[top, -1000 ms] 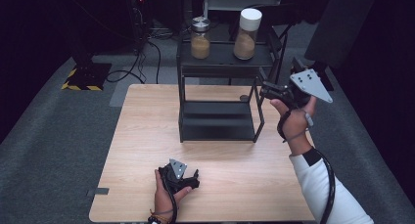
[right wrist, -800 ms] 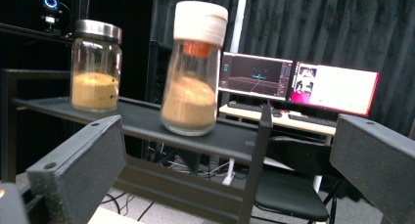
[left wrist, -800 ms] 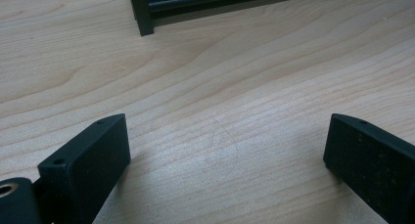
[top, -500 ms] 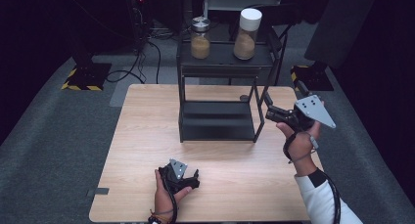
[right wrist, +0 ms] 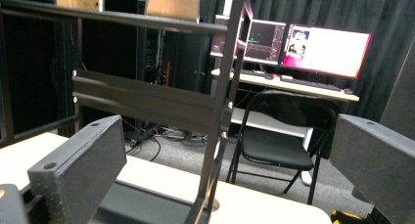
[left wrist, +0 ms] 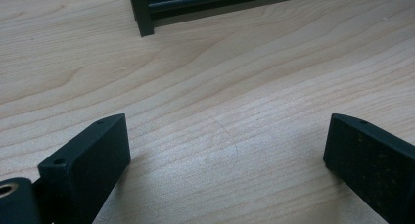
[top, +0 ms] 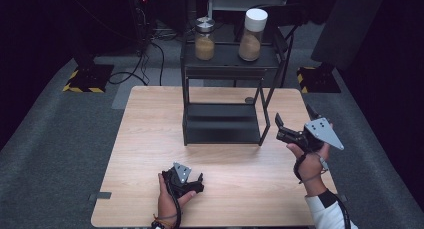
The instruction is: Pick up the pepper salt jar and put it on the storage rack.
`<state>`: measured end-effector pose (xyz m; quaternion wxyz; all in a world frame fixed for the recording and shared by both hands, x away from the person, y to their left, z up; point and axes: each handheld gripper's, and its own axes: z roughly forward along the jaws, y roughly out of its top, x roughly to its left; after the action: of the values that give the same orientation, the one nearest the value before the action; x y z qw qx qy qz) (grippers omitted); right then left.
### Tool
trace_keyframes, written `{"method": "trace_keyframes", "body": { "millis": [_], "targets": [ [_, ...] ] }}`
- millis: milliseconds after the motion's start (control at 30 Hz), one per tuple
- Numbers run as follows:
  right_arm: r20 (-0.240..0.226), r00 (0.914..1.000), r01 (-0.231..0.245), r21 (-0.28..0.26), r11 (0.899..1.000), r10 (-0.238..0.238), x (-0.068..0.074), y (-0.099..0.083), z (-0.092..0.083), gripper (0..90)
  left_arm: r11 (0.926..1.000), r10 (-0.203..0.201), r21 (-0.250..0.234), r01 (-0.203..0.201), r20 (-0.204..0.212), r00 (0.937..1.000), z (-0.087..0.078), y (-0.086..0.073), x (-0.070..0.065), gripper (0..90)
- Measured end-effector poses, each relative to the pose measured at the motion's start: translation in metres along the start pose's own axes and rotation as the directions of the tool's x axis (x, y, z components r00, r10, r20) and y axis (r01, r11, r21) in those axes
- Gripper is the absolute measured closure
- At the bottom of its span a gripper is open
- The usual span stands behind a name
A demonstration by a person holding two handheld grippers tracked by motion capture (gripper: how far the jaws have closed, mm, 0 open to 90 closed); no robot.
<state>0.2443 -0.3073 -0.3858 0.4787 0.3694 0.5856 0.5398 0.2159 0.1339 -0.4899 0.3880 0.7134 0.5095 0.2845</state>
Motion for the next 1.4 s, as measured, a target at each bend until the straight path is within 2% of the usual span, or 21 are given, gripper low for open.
{"method": "trace_keyframes", "body": {
  "millis": [300, 567, 867, 1267, 1400],
  "targets": [
    [0.0, 1.0, 0.009, 0.038, 0.999, -0.009, -0.001, -0.019, -0.013, 0.0, 1.0, -0.001, 0.001, 0.001, 0.002, 1.0, 0.0, 0.0, 0.0, 3.0],
    [0.004, 1.0, -0.003, 0.073, 0.997, 0.003, 0.001, -0.035, -0.025, 0.0, 1.0, -0.002, 0.002, 0.002, 0.001, 1.0, 0.001, 0.001, 0.0, 3.1],
    [0.007, 1.0, 0.004, 0.092, 0.996, -0.005, 0.004, -0.053, -0.039, 0.0, 1.0, -0.003, 0.003, 0.003, 0.002, 1.0, 0.001, 0.001, 0.0, 3.1],
    [0.008, 0.9993, 0.035, 0.111, 0.993, -0.036, 0.009, -0.072, -0.048, 0.0, 1.0, -0.003, 0.002, 0.003, 0.002, 1.0, 0.001, 0.001, 0.0, 3.0],
    [0.006, 0.9978, 0.065, 0.12, 0.991, -0.066, 0.014, -0.078, -0.053, 0.0, 1.0, -0.004, 0.002, 0.004, 0.002, 1.0, 0.001, 0.001, 0.0, 3.1]
  ]
}}
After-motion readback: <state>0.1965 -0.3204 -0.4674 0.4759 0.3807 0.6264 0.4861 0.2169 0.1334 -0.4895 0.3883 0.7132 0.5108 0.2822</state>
